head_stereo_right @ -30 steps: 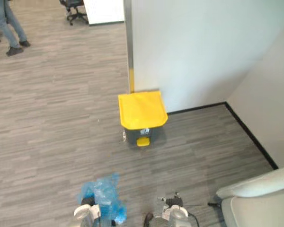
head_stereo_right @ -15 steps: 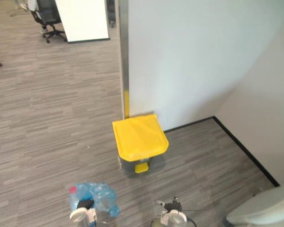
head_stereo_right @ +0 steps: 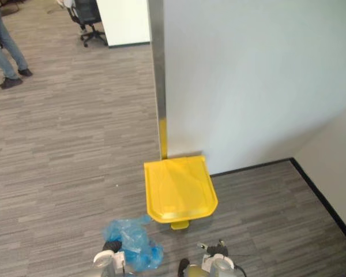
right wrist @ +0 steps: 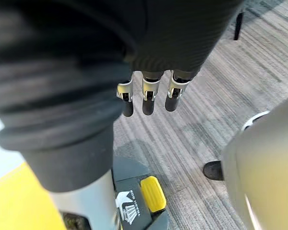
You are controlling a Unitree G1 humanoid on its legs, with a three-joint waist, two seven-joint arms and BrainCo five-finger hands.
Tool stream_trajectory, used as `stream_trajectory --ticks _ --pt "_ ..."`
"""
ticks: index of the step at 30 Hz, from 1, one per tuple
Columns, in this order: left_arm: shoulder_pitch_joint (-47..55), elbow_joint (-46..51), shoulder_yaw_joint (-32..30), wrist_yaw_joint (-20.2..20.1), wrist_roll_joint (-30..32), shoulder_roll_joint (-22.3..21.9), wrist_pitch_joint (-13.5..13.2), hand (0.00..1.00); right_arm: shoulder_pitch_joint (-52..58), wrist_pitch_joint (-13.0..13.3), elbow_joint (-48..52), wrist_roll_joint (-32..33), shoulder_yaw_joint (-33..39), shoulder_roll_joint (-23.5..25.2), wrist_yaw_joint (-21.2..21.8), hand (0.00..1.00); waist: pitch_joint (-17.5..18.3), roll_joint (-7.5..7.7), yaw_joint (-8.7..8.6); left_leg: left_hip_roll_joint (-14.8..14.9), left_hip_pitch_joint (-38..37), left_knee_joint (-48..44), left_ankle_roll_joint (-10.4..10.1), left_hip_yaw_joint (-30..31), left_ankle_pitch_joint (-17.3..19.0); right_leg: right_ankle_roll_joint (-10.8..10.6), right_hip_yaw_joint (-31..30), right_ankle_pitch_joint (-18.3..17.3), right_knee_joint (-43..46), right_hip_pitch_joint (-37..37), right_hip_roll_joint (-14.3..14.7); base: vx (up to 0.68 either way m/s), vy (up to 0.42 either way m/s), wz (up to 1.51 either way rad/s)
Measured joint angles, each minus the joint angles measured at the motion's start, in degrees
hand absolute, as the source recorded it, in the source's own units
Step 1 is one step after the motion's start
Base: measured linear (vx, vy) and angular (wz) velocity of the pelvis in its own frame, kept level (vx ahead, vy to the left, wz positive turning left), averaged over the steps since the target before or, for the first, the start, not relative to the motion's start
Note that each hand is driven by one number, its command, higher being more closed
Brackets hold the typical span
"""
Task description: Gather rubbish on tea table into small bin, then transfer packed bag to large trash can.
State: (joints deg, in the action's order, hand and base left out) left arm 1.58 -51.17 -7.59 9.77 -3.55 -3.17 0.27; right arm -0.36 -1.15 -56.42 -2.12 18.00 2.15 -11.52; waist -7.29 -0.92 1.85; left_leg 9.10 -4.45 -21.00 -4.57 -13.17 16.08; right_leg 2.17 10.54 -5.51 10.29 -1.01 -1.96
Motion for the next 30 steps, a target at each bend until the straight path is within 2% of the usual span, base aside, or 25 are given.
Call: stream_trajectory --ticks 1,2,4,8,13,20,22,23,25,27,28,30 --pt "0.0 -0.1 0.2 0.0 0.1 0.0 0.1 1.00 0.1 0.1 -0.1 0.0 0.0 -0.1 0.0 0.00 0.3 -0.20 -0.29 -0.3 0.3 7.1 1.2 -0.5 -3.7 -0.9 0.0 0.5 -0.5 -0.1 0.0 0.07 0.156 -0.11" --pt "0.0 -0.3 0.2 0.1 0.1 0.0 0.1 1.00 0.1 0.0 -0.8 0.0 0.0 -0.5 0.0 0.00 0.4 -0.46 -0.01 -0.5 0.0 9.4 0.0 -0.4 -4.8 -1.7 -1.0 0.6 -1.0 -0.1 0.3 0.04 0.142 -0.21" --pt "0.2 -1.5 0.3 0.1 0.2 0.5 0.1 1.00 0.2 0.0 -0.8 0.0 0.1 -0.3 0.0 0.00 1.0 -0.20 0.07 -1.8 -0.9 12.5 -0.1 -0.8 -4.9 -3.4 -2.3 1.9 -3.0 -0.1 -0.1 0.03 0.168 -0.18" --pt "0.4 -3.1 0.8 0.1 1.4 1.2 0.1 1.00 0.4 0.0 -0.8 0.0 1.1 0.2 0.1 0.00 1.4 0.63 0.15 -4.2 -1.7 14.7 0.7 -3.0 -5.4 -5.0 -5.1 4.4 -6.2 -0.3 -1.4 0.00 0.155 -0.24" --pt "0.3 -3.6 0.8 0.1 2.4 3.1 0.1 1.00 0.3 0.0 -0.9 0.0 2.0 0.2 0.1 0.00 1.4 0.59 0.13 -5.0 -1.8 15.1 0.9 -4.0 -5.5 -5.1 -6.6 5.2 -6.7 -0.9 -1.4 -0.01 0.050 -0.20" --pt "0.7 -4.7 0.5 0.1 2.4 3.3 0.0 1.00 -0.2 0.1 -2.0 -0.1 2.0 -0.1 0.0 0.00 1.3 0.52 0.52 -4.9 -3.7 17.0 1.0 -5.4 -5.8 -4.6 -9.0 6.2 -7.1 -0.9 -0.4 -0.03 -0.007 -0.20" --pt "0.6 -4.6 0.5 0.1 2.4 3.2 0.0 1.00 -0.3 0.1 -2.0 -0.1 0.9 -0.1 -0.1 0.00 0.9 1.07 0.67 -5.2 -3.8 17.0 1.2 -6.2 -5.7 -4.6 -9.3 4.8 -3.5 -2.6 -0.8 -0.08 0.005 -0.18" --pt "0.2 -4.5 0.3 0.1 2.4 3.1 0.0 1.00 -0.4 0.1 -1.8 -0.1 0.0 -0.1 -0.1 0.00 0.4 1.55 1.04 -5.8 -4.3 16.8 1.6 -6.6 -5.4 -4.7 -9.6 3.0 1.1 -4.4 -1.5 -0.13 -0.001 -0.17" --pt "-0.4 -4.5 -0.5 0.1 2.3 2.6 0.0 1.00 -1.1 0.1 -1.2 -0.1 -0.4 0.0 -0.3 0.00 -0.7 2.25 1.06 -6.6 -5.8 16.9 3.3 -6.4 -3.9 -5.4 -9.3 0.4 9.9 -7.2 -3.1 -0.11 -0.006 -0.11" --pt "-1.2 -4.5 -1.4 0.1 2.3 2.0 -0.1 1.00 -1.4 0.3 -0.4 0.0 -0.3 -0.1 -0.4 0.00 -1.9 1.66 0.80 -7.1 -7.9 16.9 4.4 -5.5 -3.2 -5.6 -8.1 0.4 19.2 -11.3 -4.0 -0.06 0.021 -0.04" --pt "-1.3 -4.6 -1.8 0.2 2.3 2.0 0.0 1.00 -1.5 0.4 -0.4 0.0 -0.2 -0.3 -0.4 0.00 -2.0 1.99 0.39 -6.8 -8.6 16.1 4.8 -4.9 -2.4 -5.2 -6.9 -0.9 21.6 -13.6 -4.1 0.00 0.022 0.08" --pt "-1.5 -4.6 -2.1 0.2 2.4 2.3 0.0 1.00 -1.8 0.4 -0.5 0.0 -0.1 -0.4 -0.9 0.00 -2.4 2.52 0.46 -6.1 -8.4 14.1 4.6 -4.0 -0.9 -4.9 -5.0 0.2 18.0 -16.7 -3.6 0.09 -0.007 0.16"
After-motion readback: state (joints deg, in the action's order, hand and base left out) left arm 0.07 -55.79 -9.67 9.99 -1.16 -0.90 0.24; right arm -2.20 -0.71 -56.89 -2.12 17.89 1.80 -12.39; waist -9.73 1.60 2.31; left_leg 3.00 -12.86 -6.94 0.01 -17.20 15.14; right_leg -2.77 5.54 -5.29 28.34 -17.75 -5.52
